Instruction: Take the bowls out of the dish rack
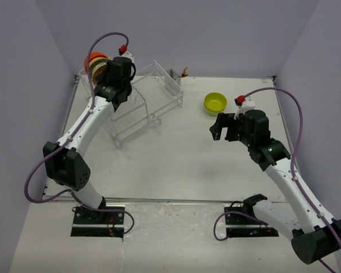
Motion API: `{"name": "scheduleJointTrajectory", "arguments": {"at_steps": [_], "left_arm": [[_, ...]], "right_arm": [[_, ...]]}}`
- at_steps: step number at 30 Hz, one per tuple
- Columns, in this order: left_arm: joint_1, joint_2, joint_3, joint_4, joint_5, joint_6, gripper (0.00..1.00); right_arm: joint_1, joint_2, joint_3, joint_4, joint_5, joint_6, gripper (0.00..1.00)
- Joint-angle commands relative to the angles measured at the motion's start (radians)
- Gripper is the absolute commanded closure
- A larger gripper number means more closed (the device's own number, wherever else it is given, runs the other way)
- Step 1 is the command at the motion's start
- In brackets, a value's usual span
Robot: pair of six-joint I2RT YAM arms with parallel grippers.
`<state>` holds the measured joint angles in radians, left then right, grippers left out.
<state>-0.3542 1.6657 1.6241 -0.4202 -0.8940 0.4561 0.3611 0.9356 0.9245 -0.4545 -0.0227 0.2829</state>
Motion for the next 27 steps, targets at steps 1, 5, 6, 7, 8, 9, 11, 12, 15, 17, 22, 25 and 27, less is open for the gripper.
{"name": "scheduleJointTrajectory", "arguments": {"at_steps": [1, 5, 6, 7, 8, 9, 11, 12, 15, 17, 22, 25, 27], "left_arm": [[-0.034, -0.084, -0.004, 0.096, 0.029, -0.026, 1.0], [-0.035, -0.124, -0.03, 0.147, 0.017, -0.031, 1.0], [-0.035, -0.138, -0.041, 0.158, 0.014, -0.03, 1.0], [-0.035, -0.144, -0.046, 0.17, 0.015, -0.03, 1.0], [-0.035, -0.155, -0.047, 0.173, 0.017, -0.03, 1.0], [-0.037, -0.159, -0.049, 0.175, 0.023, -0.031, 1.0], [-0.04, -0.17, -0.052, 0.175, 0.029, -0.037, 1.0], [-0.049, -0.175, -0.052, 0.17, 0.032, -0.042, 1.0], [-0.077, -0.201, -0.044, 0.14, 0.063, -0.08, 1.0], [-0.088, -0.224, -0.037, 0.126, 0.093, -0.126, 1.0], [-0.089, -0.274, 0.019, -0.02, 0.286, -0.318, 1.0], [-0.091, -0.317, 0.017, -0.074, 0.531, -0.501, 1.0], [-0.109, -0.327, -0.01, -0.086, 0.665, -0.604, 1.0]], "right_arm": [[0.004, -0.009, -0.004, 0.042, -0.022, -0.016, 0.01], [0.004, -0.008, -0.004, 0.043, -0.02, -0.017, 0.01], [0.004, -0.008, -0.006, 0.043, -0.022, -0.017, 0.01], [0.004, -0.006, -0.006, 0.043, -0.022, -0.017, 0.01], [0.004, -0.007, -0.006, 0.043, -0.022, -0.017, 0.01], [0.004, -0.008, -0.006, 0.042, -0.022, -0.017, 0.01], [0.002, -0.006, -0.006, 0.045, -0.019, -0.017, 0.01], [0.004, -0.006, -0.006, 0.045, -0.019, -0.016, 0.01], [0.003, -0.012, -0.007, 0.065, -0.022, -0.005, 0.01], [0.004, -0.021, -0.01, 0.088, -0.045, 0.005, 0.01], [0.003, -0.032, 0.029, 0.169, -0.146, 0.074, 0.01], [0.024, -0.011, 0.08, 0.27, -0.304, 0.185, 0.01], [0.067, 0.043, 0.135, 0.278, -0.284, 0.231, 0.01]]}}
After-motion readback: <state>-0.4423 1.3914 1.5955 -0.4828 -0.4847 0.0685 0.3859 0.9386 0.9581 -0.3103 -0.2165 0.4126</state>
